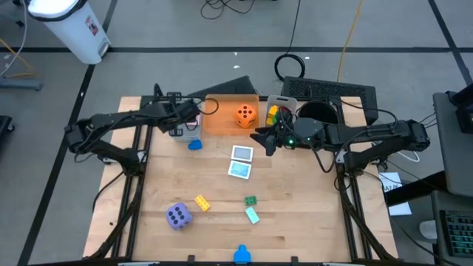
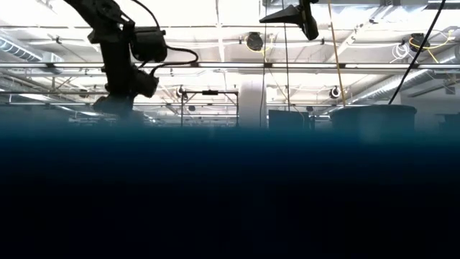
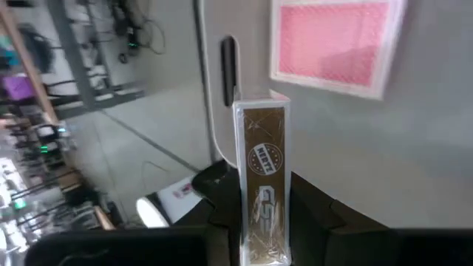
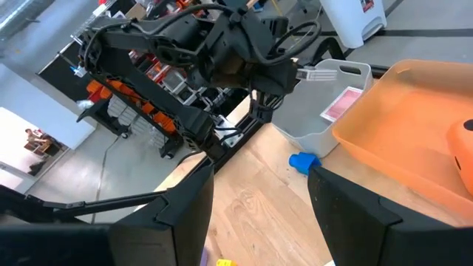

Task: Pick & Place Toys
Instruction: Put the brown deck of cards into the left gray bin, then put the blue game piece into the right gray bin

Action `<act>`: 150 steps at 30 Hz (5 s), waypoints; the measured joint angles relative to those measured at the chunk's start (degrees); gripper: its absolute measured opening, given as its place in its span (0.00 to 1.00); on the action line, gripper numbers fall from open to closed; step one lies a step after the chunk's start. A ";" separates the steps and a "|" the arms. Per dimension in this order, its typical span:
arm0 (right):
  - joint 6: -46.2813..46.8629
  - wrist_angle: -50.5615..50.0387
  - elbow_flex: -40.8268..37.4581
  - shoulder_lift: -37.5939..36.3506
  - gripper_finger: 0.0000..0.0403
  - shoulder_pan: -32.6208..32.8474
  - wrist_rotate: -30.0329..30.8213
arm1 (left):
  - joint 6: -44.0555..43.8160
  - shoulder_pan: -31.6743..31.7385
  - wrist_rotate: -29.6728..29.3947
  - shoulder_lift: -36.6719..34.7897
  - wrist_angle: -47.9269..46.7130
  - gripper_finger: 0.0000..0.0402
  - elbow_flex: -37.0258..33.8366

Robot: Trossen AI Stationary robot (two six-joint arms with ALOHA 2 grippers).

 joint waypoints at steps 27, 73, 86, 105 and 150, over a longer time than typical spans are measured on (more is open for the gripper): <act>0.12 -0.12 0.00 0.00 0.52 0.00 0.42 | 9.12 8.54 15.48 0.04 12.87 0.21 -2.26; 0.10 -0.11 0.00 0.00 0.52 0.33 0.06 | -46.85 0.69 76.43 -10.53 5.53 0.47 19.60; -1.83 0.69 0.10 2.21 0.52 8.19 0.00 | -61.35 -24.24 56.62 -10.54 -5.08 0.39 12.70; 2.07 0.76 0.00 8.18 0.52 11.28 -1.60 | -109.30 -26.55 30.66 -10.54 -9.45 0.27 -4.30; 2.09 0.77 0.00 8.17 0.52 11.13 -0.98 | -50.96 -14.98 29.65 4.36 3.48 0.74 -6.37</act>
